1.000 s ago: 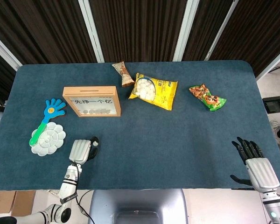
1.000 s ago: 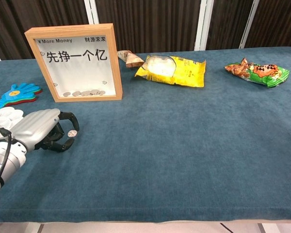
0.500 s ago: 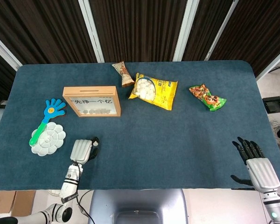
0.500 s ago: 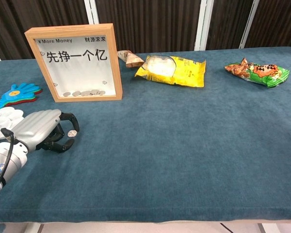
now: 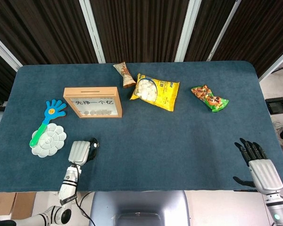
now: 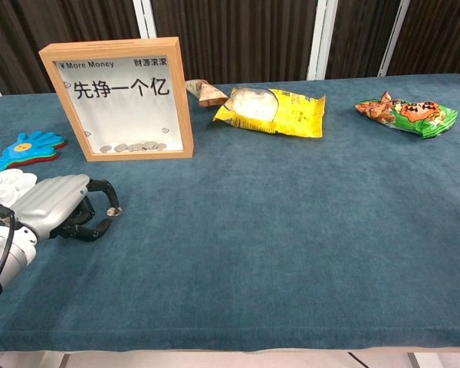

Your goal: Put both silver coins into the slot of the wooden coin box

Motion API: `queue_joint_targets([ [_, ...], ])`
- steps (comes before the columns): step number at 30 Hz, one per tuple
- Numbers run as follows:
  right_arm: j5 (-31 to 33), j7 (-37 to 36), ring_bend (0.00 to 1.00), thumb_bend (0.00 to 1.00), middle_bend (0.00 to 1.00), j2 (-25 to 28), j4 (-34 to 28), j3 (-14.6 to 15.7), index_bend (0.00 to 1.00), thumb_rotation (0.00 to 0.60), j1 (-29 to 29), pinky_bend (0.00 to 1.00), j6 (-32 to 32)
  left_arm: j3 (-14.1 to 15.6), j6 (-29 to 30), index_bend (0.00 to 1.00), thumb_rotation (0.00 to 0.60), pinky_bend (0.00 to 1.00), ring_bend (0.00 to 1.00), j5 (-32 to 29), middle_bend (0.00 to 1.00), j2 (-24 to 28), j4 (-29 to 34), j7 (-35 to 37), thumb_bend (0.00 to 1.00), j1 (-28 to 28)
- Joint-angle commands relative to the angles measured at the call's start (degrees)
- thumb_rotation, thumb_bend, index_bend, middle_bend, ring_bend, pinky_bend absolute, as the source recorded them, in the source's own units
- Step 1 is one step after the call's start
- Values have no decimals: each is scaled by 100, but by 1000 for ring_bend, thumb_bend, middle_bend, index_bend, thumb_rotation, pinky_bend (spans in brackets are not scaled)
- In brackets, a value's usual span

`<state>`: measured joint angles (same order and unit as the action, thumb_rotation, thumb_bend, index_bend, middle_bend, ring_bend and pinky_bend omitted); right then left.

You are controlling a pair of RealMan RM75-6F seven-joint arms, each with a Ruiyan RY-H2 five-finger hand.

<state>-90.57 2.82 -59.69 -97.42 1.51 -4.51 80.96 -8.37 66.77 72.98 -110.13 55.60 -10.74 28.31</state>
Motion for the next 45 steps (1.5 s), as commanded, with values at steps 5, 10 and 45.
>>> queue_joint_targets([
  [5, 0, 4, 0, 92, 0, -3, 0, -1, 0, 600, 0, 0, -1, -34, 19, 444, 600, 1000, 1000, 38, 1000, -19, -15, 6, 397, 6],
  [10, 7, 3, 0, 91, 0, -5, 1, -8, 0, 600, 8, 0, 16, -44, -22, 444, 600, 1000, 1000, 38, 1000, -15, -26, 0, 396, 5],
  [45, 20, -4, 0, 92, 0, 2, 8, -7, 0, 600, 11, 0, -2, -248, -203, 466, 600, 1000, 1000, -116, 1000, -10, -31, -10, 393, 92],
])
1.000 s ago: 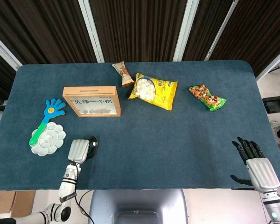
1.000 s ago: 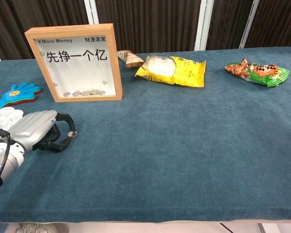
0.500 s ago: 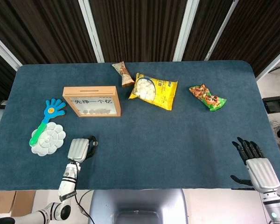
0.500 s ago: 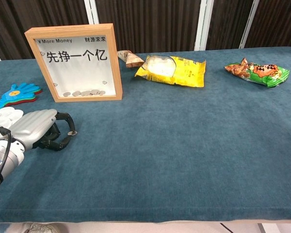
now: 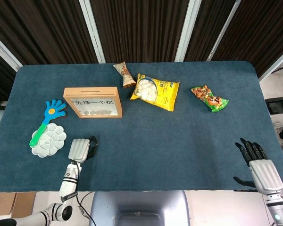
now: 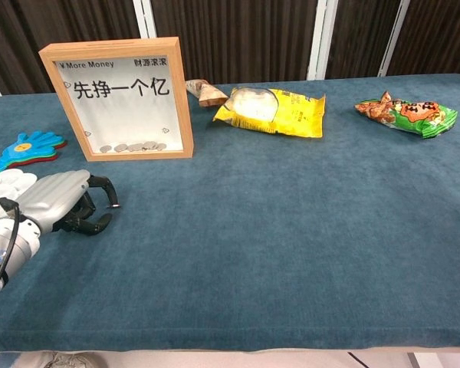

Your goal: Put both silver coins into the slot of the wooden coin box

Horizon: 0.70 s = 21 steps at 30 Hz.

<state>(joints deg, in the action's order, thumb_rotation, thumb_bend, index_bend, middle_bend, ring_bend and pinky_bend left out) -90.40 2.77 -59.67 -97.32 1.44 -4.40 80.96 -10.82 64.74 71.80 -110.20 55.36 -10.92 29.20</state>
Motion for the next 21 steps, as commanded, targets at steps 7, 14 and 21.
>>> queue_joint_targets([
  [7, 15, 19, 0, 92, 0, -4, -4, 0, 0, 600, -6, 0, -22, -52, 57, 471, 600, 1000, 1000, 10, 1000, -35, -60, 91, 394, 13],
  [14, 29, 29, 0, 92, 0, -2, -11, -3, 0, 600, -5, 0, -28, -84, 95, 474, 600, 1000, 1000, 38, 1000, -62, -125, 179, 395, 37],
  [21, 48, 42, 0, 92, 0, -5, -17, -8, 0, 600, -14, 0, -51, -105, 82, 473, 600, 1000, 1000, 33, 1000, -93, -188, 222, 394, 60],
])
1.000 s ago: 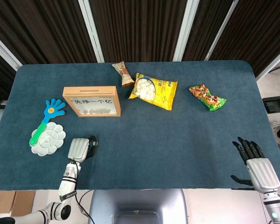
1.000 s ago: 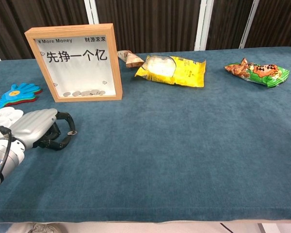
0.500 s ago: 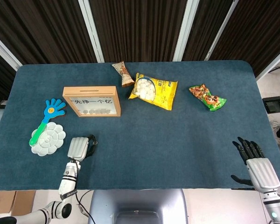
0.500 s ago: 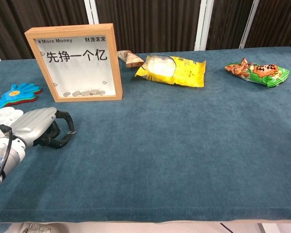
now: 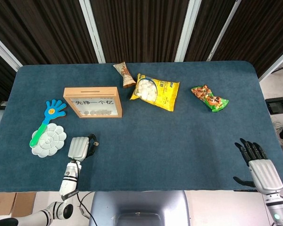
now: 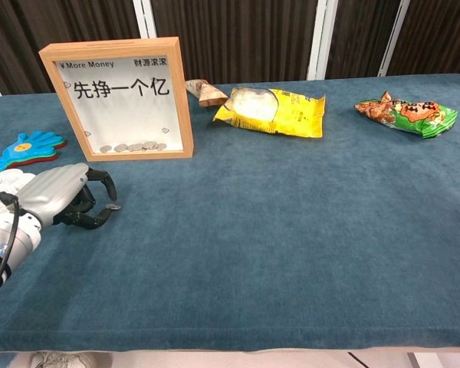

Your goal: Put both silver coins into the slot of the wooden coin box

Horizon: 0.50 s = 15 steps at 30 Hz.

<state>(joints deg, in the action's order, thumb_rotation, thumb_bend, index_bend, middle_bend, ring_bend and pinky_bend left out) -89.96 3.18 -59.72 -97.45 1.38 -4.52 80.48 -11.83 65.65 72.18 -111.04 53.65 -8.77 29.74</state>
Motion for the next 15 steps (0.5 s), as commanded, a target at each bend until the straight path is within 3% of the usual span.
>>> queue_joint_targets([
  [1, 7, 2, 0, 92, 0, 1, -6, -3, 0, 600, -2, 0, -4, -9, -18, 476, 600, 1000, 1000, -9, 1000, -17, -34, 11, 394, 12],
  [15, 78, 30, 0, 92, 0, -6, 12, -21, 0, 600, -8, 0, -38, -43, -67, 538, 600, 1000, 1000, 17, 1000, -97, -179, 188, 402, 90],
])
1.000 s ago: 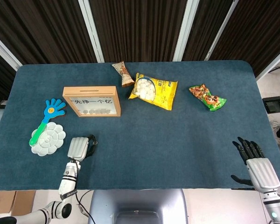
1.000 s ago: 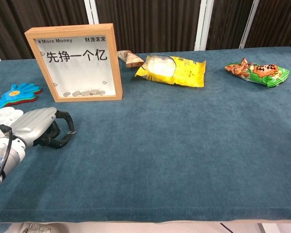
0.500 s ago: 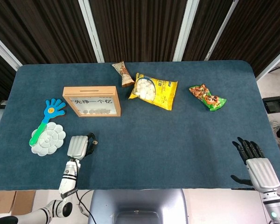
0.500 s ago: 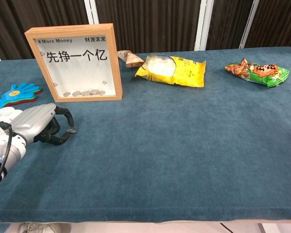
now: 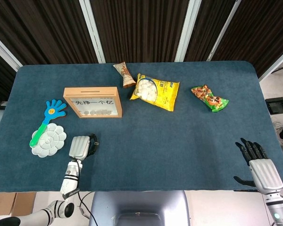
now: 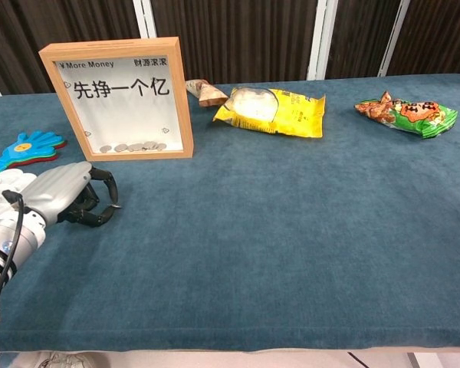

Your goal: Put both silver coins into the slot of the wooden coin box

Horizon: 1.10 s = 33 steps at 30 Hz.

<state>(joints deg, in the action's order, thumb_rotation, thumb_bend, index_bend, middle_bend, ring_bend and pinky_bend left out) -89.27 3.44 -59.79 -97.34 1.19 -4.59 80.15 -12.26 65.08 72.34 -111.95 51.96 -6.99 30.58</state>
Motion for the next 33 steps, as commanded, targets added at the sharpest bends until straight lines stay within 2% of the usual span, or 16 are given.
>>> queue_joint_targets([
  [1, 14, 6, 0, 92, 0, -1, 0, -3, 0, 600, -2, 0, -9, -1, -23, 542, 600, 1000, 1000, -3, 1000, -10, -19, 15, 402, 11],
  [13, 73, 74, 0, 91, 0, -16, -2, -7, 0, 600, -19, 0, -71, -56, -38, 595, 600, 1000, 1000, -29, 1000, -22, -80, 147, 402, 39],
  [20, 71, 99, 0, 92, 0, -22, -12, -5, 0, 600, -18, 0, -71, -62, 90, 606, 600, 1000, 1000, 34, 1000, 188, 220, 142, 413, 0],
  [24, 57, 91, 0, 92, 0, -17, -17, 2, 0, 600, -22, 0, -76, -78, 55, 608, 600, 1000, 1000, -7, 1000, 630, 866, -37, 418, -52],
  [28, 45, 69, 0, 92, 0, -8, -21, 3, 0, 600, -22, 0, -69, -232, -16, 608, 600, 1000, 1000, -203, 1000, 1461, 2126, -406, 419, -118],
  [32, 38, 65, 0, 92, 0, -8, -24, 5, 0, 600, -27, 0, -74, -340, -40, 605, 600, 1000, 1000, -324, 1000, 1801, 2659, -554, 420, -134],
  [33, 33, 62, 0, 92, 0, -8, -24, 8, 0, 600, -34, 0, -88, -503, -107, 604, 600, 1000, 1000, -506, 1000, 2177, 3239, -675, 420, -137],
])
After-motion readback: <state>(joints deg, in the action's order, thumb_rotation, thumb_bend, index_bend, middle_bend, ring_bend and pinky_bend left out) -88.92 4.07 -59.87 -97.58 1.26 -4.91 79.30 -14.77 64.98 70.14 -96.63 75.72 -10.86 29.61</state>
